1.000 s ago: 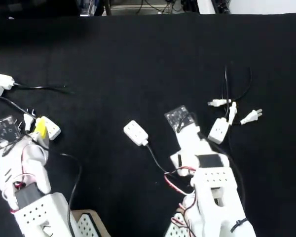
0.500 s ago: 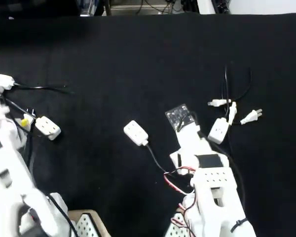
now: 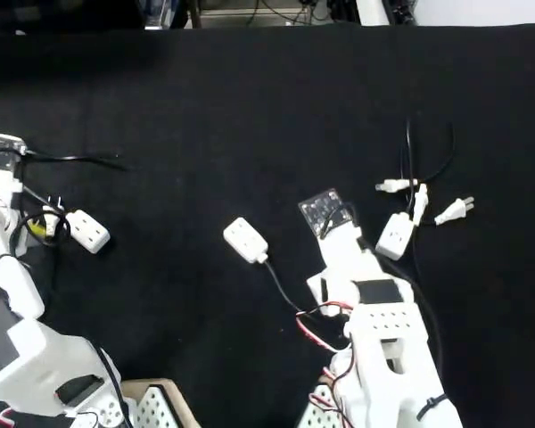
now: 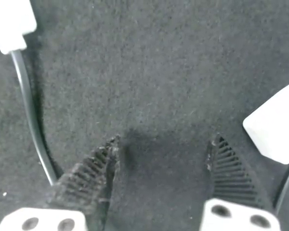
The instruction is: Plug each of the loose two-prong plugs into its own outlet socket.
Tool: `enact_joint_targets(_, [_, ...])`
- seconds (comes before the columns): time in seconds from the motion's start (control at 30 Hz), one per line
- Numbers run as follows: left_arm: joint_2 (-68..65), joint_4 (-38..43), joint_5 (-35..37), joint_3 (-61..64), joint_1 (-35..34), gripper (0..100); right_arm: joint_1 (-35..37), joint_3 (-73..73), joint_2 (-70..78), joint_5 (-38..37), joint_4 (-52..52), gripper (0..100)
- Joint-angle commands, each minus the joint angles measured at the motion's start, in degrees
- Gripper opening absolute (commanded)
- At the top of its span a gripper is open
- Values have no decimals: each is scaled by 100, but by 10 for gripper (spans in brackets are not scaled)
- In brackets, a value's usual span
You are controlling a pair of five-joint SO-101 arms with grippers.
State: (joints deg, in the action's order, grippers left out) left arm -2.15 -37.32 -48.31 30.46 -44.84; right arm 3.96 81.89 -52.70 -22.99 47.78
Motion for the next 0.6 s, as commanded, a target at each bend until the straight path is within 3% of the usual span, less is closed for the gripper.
enact_joint_targets(0.0, [-9, 79, -571, -268, 136, 297, 88, -22, -75, 53, -70, 276])
enact_joint_targets(0.57, [-79, 123, -202, 136, 277, 296, 88, -13, -75, 53, -70, 276])
